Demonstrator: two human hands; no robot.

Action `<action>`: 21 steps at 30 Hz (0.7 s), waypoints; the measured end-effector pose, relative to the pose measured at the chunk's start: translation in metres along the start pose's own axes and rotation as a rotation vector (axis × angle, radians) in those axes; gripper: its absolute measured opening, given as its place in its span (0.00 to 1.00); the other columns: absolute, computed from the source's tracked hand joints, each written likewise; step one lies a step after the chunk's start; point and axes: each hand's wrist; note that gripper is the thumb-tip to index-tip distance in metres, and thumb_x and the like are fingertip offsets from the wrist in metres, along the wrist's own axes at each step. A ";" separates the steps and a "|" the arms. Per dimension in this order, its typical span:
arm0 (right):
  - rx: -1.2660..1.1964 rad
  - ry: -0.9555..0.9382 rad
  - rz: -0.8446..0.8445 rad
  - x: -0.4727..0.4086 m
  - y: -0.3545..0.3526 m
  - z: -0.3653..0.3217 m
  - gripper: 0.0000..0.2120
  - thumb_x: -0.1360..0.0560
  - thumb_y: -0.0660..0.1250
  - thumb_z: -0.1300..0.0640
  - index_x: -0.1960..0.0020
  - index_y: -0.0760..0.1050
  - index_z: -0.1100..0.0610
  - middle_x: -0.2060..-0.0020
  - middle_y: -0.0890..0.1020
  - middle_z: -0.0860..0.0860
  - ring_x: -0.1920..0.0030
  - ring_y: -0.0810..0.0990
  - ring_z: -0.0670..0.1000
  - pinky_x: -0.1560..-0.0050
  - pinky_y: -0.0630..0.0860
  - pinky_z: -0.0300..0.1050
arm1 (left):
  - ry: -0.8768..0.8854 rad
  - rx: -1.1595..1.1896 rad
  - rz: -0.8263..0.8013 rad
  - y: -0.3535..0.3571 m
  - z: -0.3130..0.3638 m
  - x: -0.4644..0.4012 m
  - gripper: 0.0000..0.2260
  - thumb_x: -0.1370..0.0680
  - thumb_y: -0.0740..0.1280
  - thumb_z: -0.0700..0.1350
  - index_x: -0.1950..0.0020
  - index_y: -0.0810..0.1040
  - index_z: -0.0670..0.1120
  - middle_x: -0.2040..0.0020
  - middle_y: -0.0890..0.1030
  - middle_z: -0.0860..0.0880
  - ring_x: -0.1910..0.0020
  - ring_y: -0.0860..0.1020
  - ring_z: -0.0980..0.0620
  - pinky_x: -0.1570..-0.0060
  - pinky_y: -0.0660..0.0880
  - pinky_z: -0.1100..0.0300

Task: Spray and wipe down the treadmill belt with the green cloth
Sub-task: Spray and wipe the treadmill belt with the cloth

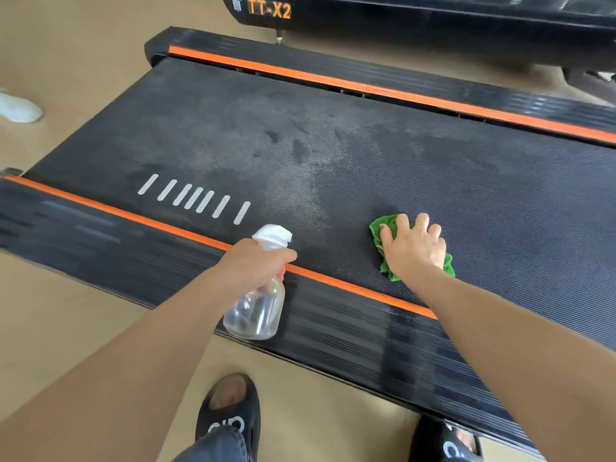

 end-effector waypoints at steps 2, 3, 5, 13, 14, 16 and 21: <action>-0.004 0.000 0.004 0.000 0.001 0.001 0.25 0.17 0.45 0.38 0.32 0.66 0.53 0.35 0.67 0.59 0.41 0.69 0.62 0.45 0.69 0.56 | -0.001 0.056 0.045 -0.002 0.001 0.001 0.16 0.23 0.70 0.55 0.53 0.85 0.41 0.56 0.87 0.47 0.66 0.76 0.51 0.61 0.74 0.59; -0.006 -0.001 0.009 0.000 0.001 0.001 0.25 0.17 0.46 0.38 0.32 0.66 0.53 0.35 0.68 0.59 0.41 0.69 0.63 0.45 0.69 0.56 | 0.002 0.072 0.074 -0.004 0.001 0.001 0.17 0.23 0.70 0.55 0.54 0.84 0.41 0.60 0.84 0.48 0.67 0.75 0.51 0.62 0.73 0.59; -0.005 0.001 0.017 0.000 0.002 0.002 0.25 0.17 0.46 0.39 0.32 0.66 0.54 0.35 0.68 0.59 0.41 0.69 0.63 0.44 0.69 0.57 | 0.001 0.092 0.141 -0.005 0.002 0.001 0.15 0.24 0.69 0.54 0.57 0.81 0.42 0.66 0.78 0.49 0.68 0.74 0.50 0.61 0.72 0.57; 0.009 0.001 0.036 0.001 0.005 0.001 0.24 0.17 0.47 0.39 0.32 0.67 0.54 0.36 0.68 0.60 0.41 0.69 0.63 0.45 0.69 0.57 | 0.046 0.264 0.255 -0.001 0.014 0.000 0.21 0.26 0.70 0.59 0.51 0.84 0.40 0.59 0.84 0.47 0.64 0.76 0.48 0.54 0.78 0.54; 0.010 0.003 0.040 0.001 0.005 0.001 0.25 0.17 0.47 0.38 0.32 0.67 0.54 0.36 0.68 0.60 0.41 0.69 0.64 0.45 0.69 0.57 | 0.049 0.270 0.275 0.002 0.016 0.000 0.21 0.28 0.69 0.60 0.53 0.84 0.41 0.59 0.85 0.47 0.64 0.77 0.48 0.52 0.79 0.52; 0.010 0.003 0.046 0.001 0.005 0.001 0.25 0.17 0.47 0.38 0.32 0.67 0.53 0.36 0.68 0.60 0.41 0.69 0.64 0.44 0.70 0.57 | 0.057 0.289 0.304 0.005 0.022 0.000 0.20 0.29 0.68 0.61 0.55 0.83 0.44 0.60 0.84 0.47 0.63 0.78 0.47 0.50 0.79 0.50; 0.016 0.006 0.057 0.000 0.005 0.001 0.25 0.17 0.47 0.38 0.31 0.67 0.53 0.35 0.69 0.59 0.41 0.70 0.63 0.44 0.70 0.57 | 0.079 0.347 0.285 0.012 0.034 -0.003 0.14 0.24 0.70 0.57 0.58 0.77 0.46 0.64 0.78 0.51 0.63 0.77 0.47 0.53 0.76 0.52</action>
Point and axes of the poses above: each hand's wrist, its own x-axis away from the middle knuckle, its own y-axis out of the palm, z = x × y
